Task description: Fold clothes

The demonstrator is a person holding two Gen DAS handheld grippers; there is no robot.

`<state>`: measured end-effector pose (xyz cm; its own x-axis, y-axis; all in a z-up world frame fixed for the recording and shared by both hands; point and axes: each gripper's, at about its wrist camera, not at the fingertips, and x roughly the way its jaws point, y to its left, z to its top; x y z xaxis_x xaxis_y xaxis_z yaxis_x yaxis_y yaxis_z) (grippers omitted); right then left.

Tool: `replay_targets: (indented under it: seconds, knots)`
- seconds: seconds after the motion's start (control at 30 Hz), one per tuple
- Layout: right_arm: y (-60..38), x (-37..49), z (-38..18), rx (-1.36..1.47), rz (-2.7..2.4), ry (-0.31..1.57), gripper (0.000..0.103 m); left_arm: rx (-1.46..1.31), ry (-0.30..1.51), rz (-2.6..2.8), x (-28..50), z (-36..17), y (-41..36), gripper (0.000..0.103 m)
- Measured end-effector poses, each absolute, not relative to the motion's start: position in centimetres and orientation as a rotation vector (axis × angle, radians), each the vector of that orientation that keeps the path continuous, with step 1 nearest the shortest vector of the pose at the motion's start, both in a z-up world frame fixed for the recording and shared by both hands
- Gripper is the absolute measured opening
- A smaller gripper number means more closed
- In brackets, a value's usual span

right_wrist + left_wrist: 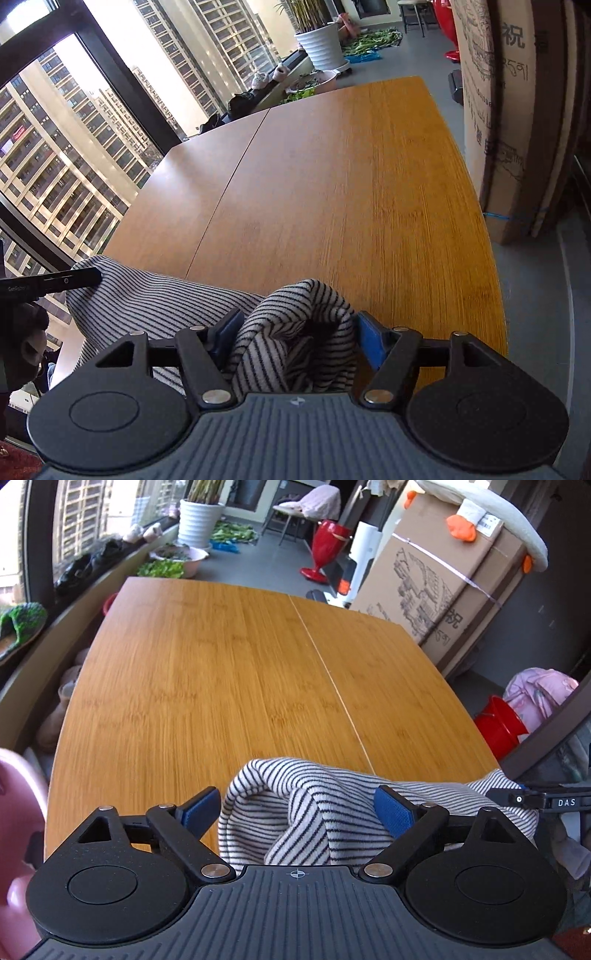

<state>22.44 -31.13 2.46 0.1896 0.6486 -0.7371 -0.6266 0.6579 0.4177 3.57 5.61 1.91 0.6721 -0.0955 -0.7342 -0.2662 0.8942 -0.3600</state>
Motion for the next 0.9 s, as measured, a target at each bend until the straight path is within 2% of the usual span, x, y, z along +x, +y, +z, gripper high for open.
replay_targets:
  seconds: [0.07, 0.27, 0.33, 0.5, 0.53, 0.7, 0.77, 0.8, 0.83, 0.9]
  knots:
    - [-31.0, 22.8, 2.3, 0.051, 0.913, 1.066, 0.048, -0.453, 0.833, 0.089, 3.8, 1.5, 5.5, 0.093]
    - [-28.3, 24.6, 2.4, 0.047, 0.926, 1.001, 0.036, -0.490, 0.777, 0.082, 5.7, 0.8, 7.4, 0.071]
    - [-26.6, 26.4, 3.3, 0.075, 0.904, 0.920, 0.035, -0.495, 0.720, 0.120, 6.8, 1.8, 9.0, 0.058]
    - [-24.5, 27.5, 5.9, 0.077, 0.893, 0.722, 0.035, -0.444, 0.559, 0.178, 7.3, 4.9, 10.6, 0.041]
    - [-24.5, 27.1, 5.9, 0.066, 0.898, 0.709, 0.035, -0.440, 0.563, 0.173, 6.9, 4.7, 10.3, 0.040]
    - [-25.7, 24.6, 3.9, -0.010, 0.914, 0.703, 0.035, -0.402, 0.621, 0.162, 4.8, 3.1, 8.6, 0.041]
    - [-26.0, 23.5, 3.9, -0.046, 0.916, 0.676, 0.035, -0.419, 0.591, 0.160, 4.1, 3.7, 8.9, 0.043]
    - [-25.9, 23.1, 4.1, -0.068, 0.914, 0.662, 0.035, -0.438, 0.566, 0.167, 4.1, 4.3, 9.3, 0.053]
    - [-25.8, 22.7, 4.2, -0.084, 0.911, 0.652, 0.035, -0.463, 0.537, 0.180, 4.3, 4.9, 9.9, 0.073]
    - [-25.9, 21.6, 4.3, -0.115, 0.910, 0.626, 0.036, -0.502, 0.523, 0.190, 5.6, 5.3, 10.8, 0.092]
